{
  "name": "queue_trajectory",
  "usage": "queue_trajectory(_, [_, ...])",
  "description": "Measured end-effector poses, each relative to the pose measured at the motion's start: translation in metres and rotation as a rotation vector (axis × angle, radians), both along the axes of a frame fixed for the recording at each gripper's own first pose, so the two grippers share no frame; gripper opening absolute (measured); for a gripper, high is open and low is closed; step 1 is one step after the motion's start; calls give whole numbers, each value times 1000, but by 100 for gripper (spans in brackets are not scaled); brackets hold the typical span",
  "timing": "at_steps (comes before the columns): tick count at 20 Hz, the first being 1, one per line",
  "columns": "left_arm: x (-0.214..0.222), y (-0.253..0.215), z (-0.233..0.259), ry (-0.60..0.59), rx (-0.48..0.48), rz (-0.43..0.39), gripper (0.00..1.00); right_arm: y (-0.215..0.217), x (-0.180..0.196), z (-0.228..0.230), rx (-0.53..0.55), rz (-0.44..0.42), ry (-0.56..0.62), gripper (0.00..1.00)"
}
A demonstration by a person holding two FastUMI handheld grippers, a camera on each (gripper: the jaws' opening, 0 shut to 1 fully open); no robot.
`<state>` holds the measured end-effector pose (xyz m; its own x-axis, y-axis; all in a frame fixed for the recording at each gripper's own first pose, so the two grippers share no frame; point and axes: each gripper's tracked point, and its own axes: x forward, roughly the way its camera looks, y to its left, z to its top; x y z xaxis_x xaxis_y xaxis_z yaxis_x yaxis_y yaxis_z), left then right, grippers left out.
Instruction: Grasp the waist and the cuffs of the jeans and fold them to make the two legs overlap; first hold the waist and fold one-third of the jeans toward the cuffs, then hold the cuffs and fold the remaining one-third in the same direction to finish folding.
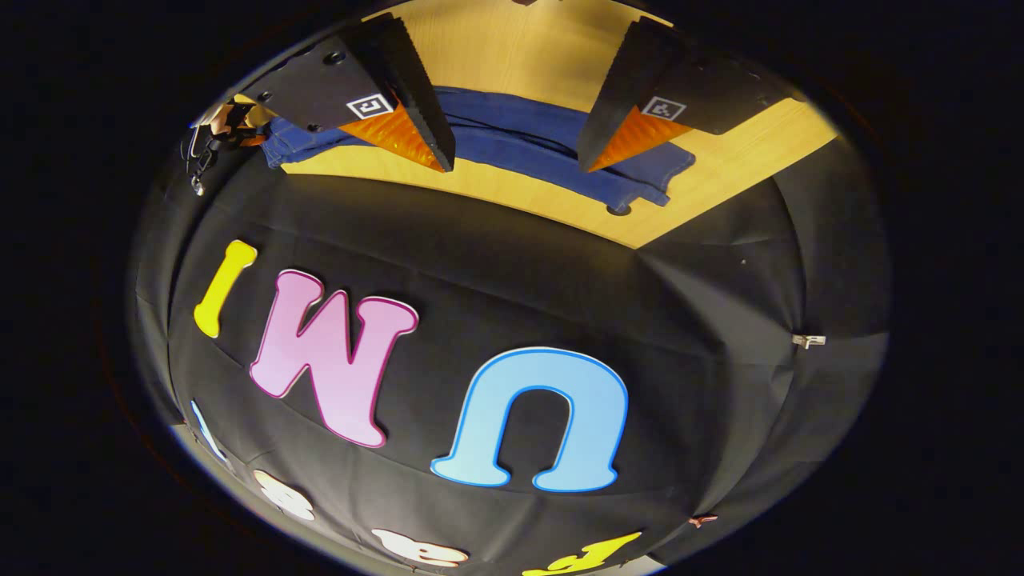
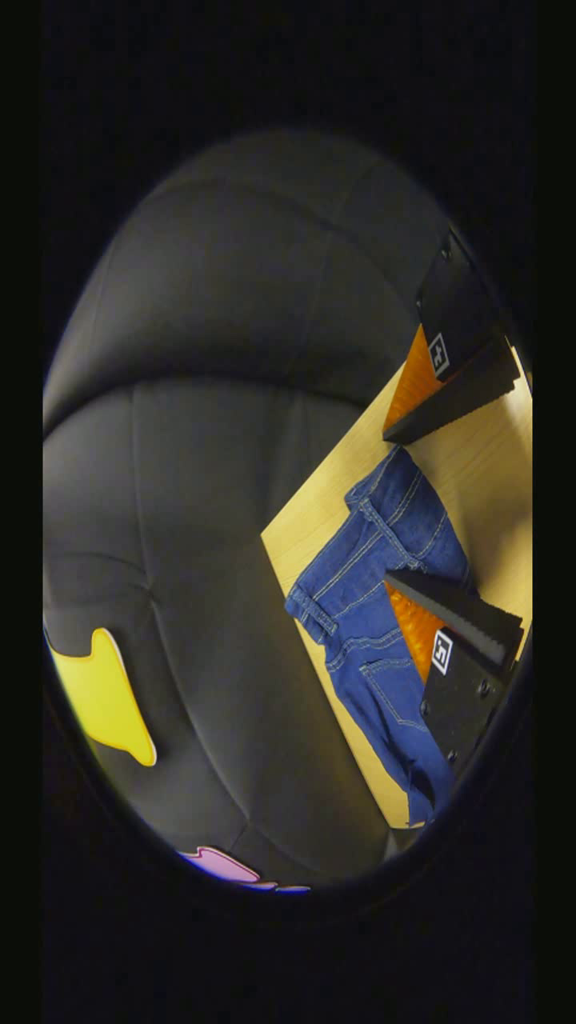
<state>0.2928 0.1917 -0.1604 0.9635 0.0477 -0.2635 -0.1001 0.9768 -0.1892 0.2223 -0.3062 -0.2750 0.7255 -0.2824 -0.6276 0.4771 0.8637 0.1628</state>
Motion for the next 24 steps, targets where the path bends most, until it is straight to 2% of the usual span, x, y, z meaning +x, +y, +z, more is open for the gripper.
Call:
queue_trajectory(1, [-1, -3, -3, 7, -1, -12, 97, 0, 4, -5, -21, 6, -5, 98])
queue_trajectory(2, [-2, -6, -6, 14, -9, -20, 97, 6, 5, -8, -18, 18, -4, 87])
queue_trajectory(3, [-4, -13, -9, 22, -23, -30, 97, 11, 10, -8, -16, 28, -18, 88])
queue_trajectory(5, [-6, -22, -15, 42, -47, -43, 97, 14, 14, -7, -14, 32, -29, 57])
queue_trajectory(7, [-9, -26, -21, 64, -55, -47, 97, 19, 13, -4, -23, 44, -38, 42])
queue_trajectory(8, [-10, -28, -24, 75, -58, -51, 97, 20, 15, -3, -45, 54, -44, 29])
queue_trajectory(10, [-13, -29, -30, 94, -62, -50, 97, 22, 16, 4, -104, 88, -53, 9])
queue_trajectory(11, [-14, -29, -34, 102, -70, -46, 97, 23, 16, 10, -122, 104, -61, 8])
queue_trajectory(12, [-14, -27, -35, 105, -80, -38, 97, 25, 15, 17, -139, 113, -71, 14])
queue_trajectory(15, [-14, -18, -40, 104, -102, -4, 97, 37, 19, 55, -199, 144, -130, 14])
queue_trajectory(18, [-17, 0, -41, 96, -115, 32, 96, 66, 27, 104, -254, 204, -211, 14])
queue_trajectory(21, [-23, 21, -46, 92, -129, 65, 97, 99, 12, 152, -313, 306, -286, 14])
queue_trajectory(22, [-23, 28, -46, 91, -137, 72, 97, 104, -2, 181, -332, 343, -303, 14])
queue_trajectory(24, [-19, 58, -44, 63, -195, 115, 97, 125, -26, 213, -391, 470, -351, 14])
